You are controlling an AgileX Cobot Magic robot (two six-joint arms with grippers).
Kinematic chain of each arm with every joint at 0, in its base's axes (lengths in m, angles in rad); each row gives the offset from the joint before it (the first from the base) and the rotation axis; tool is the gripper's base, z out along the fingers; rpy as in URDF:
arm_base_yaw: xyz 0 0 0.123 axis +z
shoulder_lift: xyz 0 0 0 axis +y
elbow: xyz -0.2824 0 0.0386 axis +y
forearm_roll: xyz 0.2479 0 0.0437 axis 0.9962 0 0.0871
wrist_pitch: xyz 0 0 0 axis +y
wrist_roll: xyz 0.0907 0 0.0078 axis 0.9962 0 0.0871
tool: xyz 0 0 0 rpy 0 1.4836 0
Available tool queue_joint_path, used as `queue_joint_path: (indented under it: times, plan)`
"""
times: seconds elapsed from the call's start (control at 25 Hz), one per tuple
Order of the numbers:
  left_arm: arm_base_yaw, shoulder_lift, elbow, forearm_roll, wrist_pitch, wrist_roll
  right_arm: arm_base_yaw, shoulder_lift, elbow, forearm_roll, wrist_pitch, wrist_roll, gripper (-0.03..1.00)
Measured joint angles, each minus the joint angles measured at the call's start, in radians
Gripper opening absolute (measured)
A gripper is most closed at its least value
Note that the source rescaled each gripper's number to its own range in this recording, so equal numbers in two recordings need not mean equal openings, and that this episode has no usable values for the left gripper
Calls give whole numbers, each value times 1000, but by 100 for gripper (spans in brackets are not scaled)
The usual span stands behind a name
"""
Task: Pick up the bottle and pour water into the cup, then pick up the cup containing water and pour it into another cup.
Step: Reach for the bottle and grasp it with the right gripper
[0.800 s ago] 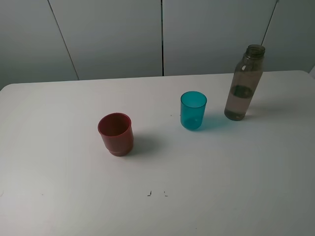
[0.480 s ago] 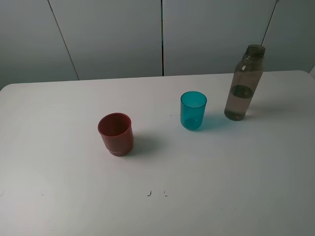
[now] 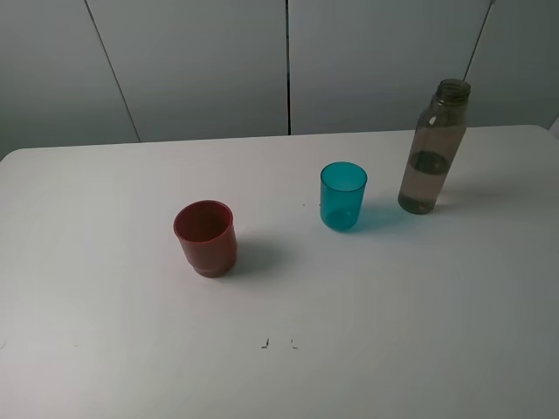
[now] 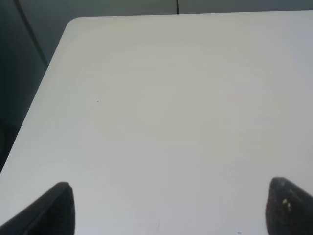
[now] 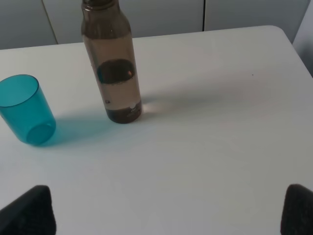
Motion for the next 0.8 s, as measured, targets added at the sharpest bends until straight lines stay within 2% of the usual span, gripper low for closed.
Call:
queue_joint_path:
  times: [0.8]
  plan:
    - [0,0,0,0,0,0,0,0,0,0,0,0,98]
